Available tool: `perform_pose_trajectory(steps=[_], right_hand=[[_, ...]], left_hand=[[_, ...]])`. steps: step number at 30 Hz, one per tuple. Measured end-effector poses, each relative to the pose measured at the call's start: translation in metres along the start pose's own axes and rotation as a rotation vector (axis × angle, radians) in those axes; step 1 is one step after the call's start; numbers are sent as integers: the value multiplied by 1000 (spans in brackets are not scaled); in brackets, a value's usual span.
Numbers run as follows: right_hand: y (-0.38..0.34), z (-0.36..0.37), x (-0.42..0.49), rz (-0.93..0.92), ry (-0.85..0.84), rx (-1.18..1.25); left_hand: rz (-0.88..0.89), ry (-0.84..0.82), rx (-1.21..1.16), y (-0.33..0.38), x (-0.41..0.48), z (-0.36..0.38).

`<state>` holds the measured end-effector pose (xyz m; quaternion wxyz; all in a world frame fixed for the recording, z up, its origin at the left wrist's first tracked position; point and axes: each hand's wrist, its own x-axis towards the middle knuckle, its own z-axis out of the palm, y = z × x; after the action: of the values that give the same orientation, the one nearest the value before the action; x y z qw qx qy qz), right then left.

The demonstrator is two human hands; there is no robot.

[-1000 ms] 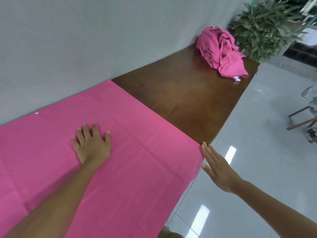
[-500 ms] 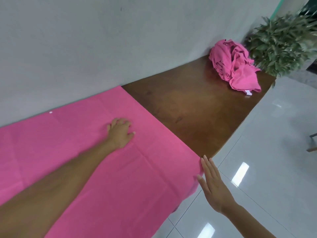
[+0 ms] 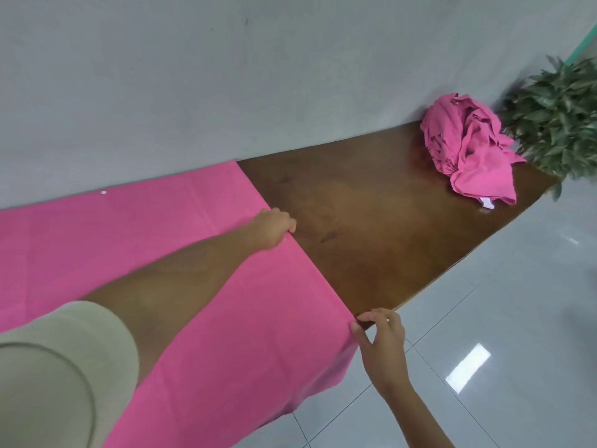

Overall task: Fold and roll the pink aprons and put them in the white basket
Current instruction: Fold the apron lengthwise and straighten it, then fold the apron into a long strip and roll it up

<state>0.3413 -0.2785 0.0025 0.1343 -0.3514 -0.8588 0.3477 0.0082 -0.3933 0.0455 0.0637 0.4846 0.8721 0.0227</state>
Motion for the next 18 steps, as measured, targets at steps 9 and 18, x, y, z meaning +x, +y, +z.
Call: perform_pose_trajectory(steps=[9,18], right_hand=[[-8,-5,3,62,-47,74],[-9,-10,2,46,-113,164]], left_hand=[[-24,25,-17,-1,11,-4],[-72,-6,-62,-12,-4,-12]])
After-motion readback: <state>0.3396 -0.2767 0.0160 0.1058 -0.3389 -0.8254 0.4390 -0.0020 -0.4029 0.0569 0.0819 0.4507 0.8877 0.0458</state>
